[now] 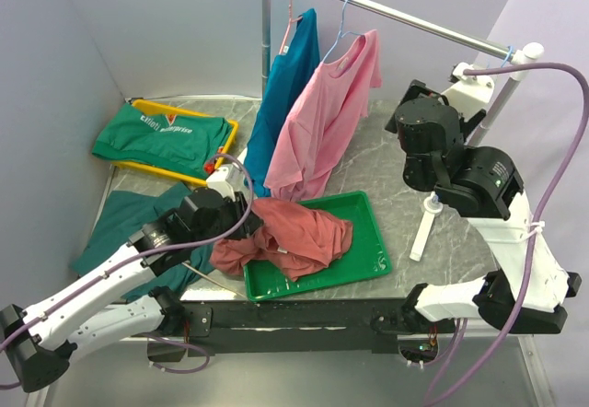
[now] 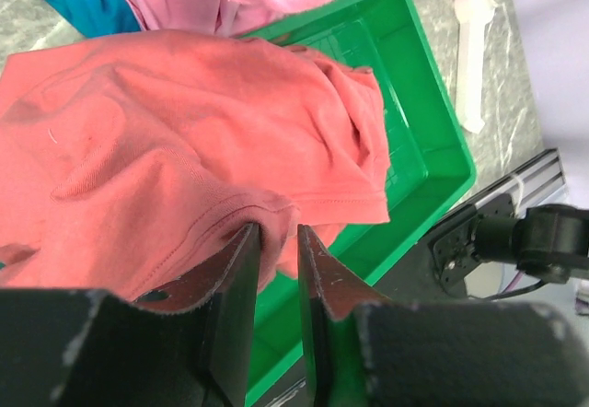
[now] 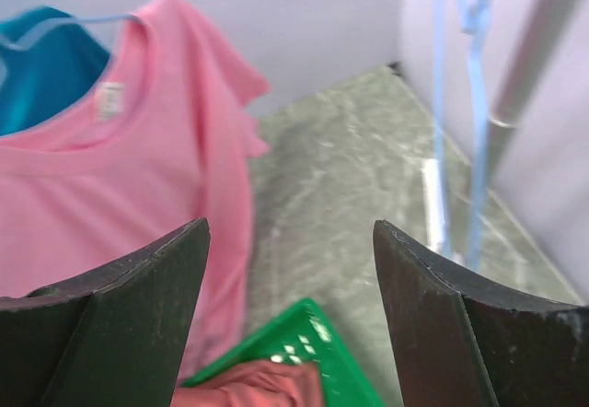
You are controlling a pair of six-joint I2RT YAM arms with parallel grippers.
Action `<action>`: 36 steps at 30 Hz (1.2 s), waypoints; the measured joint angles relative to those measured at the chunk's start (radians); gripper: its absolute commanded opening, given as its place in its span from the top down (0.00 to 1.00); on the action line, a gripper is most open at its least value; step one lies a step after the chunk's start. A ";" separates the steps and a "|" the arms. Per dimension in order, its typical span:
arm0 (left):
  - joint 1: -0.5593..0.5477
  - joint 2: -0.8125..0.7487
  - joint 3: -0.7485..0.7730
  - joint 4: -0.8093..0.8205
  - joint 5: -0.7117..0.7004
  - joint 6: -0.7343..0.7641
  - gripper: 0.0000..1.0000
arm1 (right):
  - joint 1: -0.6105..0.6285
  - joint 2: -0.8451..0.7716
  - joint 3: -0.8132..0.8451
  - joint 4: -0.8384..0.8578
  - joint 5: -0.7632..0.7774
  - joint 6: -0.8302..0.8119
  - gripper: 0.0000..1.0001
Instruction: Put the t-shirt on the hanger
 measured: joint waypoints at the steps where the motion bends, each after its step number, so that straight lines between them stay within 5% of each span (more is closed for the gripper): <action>1: 0.000 0.003 0.000 0.001 0.003 0.005 0.72 | -0.004 0.000 0.003 -0.030 0.005 0.014 0.21; 15: 0.000 0.049 0.000 0.030 0.049 0.021 0.74 | -0.096 -0.062 0.002 -0.216 0.036 0.121 0.21; 29: 0.000 0.062 0.000 0.030 0.052 0.021 0.75 | -0.311 -0.177 -0.331 -0.008 -0.093 -0.016 0.33; 36: 0.000 0.061 0.000 0.030 0.051 0.021 0.75 | -0.342 -0.158 -0.360 0.076 -0.131 -0.053 0.58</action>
